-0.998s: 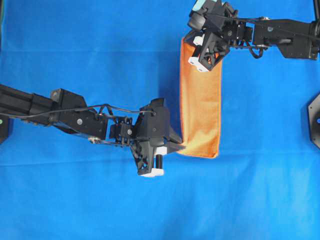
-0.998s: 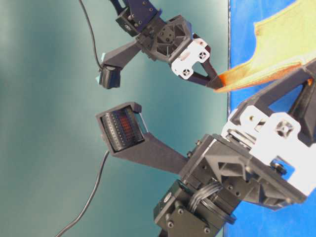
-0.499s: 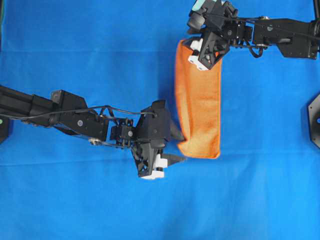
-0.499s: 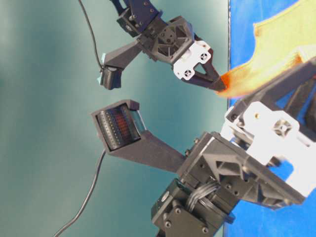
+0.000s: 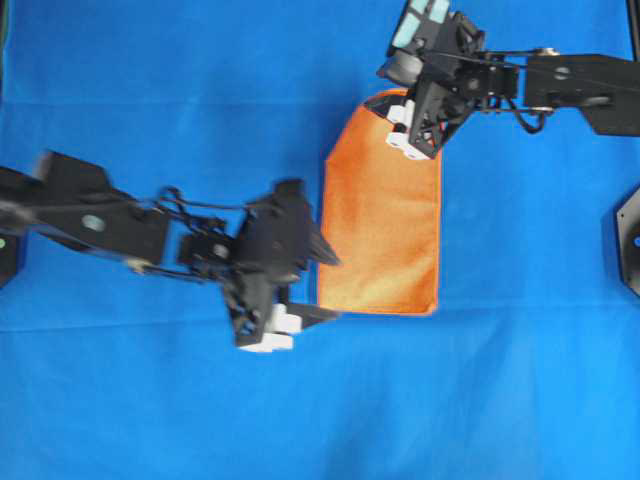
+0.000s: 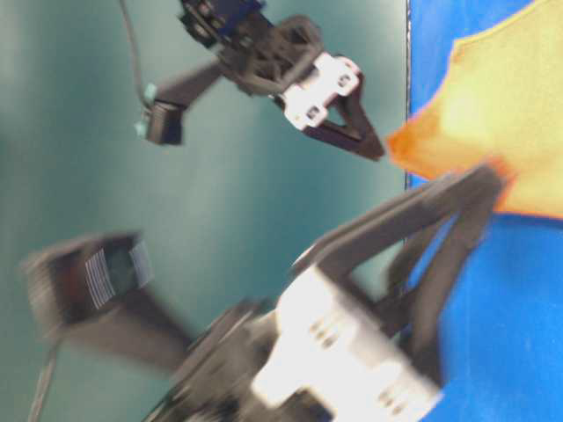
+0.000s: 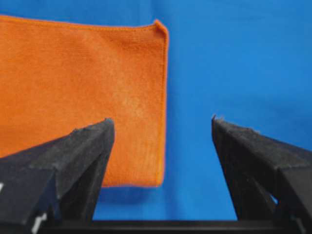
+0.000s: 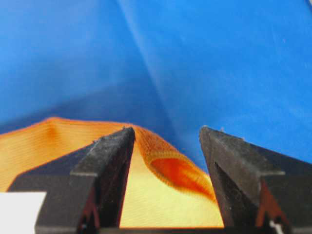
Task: Fold the orange towel.
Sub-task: 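Lower the strip flat and open both grippers, withdrawing sideways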
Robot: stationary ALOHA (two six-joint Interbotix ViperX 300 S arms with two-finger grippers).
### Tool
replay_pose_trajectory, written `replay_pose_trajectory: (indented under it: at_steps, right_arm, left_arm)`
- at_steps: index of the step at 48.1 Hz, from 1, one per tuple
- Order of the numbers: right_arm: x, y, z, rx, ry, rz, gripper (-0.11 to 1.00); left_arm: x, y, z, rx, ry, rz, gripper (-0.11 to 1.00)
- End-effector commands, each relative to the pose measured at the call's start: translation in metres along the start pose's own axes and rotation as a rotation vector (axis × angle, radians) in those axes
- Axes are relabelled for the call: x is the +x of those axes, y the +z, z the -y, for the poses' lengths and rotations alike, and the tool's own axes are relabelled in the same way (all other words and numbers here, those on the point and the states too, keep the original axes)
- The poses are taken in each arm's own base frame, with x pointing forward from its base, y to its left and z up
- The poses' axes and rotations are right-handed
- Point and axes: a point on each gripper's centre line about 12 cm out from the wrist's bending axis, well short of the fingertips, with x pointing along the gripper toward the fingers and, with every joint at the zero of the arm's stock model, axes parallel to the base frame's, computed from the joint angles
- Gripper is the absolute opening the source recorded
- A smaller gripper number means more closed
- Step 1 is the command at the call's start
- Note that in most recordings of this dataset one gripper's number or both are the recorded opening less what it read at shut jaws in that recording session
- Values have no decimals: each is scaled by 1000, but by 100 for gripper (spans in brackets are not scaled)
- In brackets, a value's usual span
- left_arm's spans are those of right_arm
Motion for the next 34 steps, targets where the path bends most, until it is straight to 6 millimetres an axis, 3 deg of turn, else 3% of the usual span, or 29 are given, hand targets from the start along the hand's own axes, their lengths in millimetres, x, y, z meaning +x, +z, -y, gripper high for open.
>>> replay_pose_trajectory:
  at_steps: [1,14,26,34]
  right_arm:
    - [-25,14,-3,-5,4,68,60]
    - [-80,-7,-7,15,21,140,60]
    - [-129,-36,-15,58,72,233,60]
    - [-139,-62,-17,113,100,248,60]
  left_arm:
    - [-28,18,0,1,-5,68,74]
    - [-68,-12,-28,-40,51,99,74]
    - [-113,-32,-57,-72,119,296,74]
    - [-127,-49,-73,-95,167,353,74]
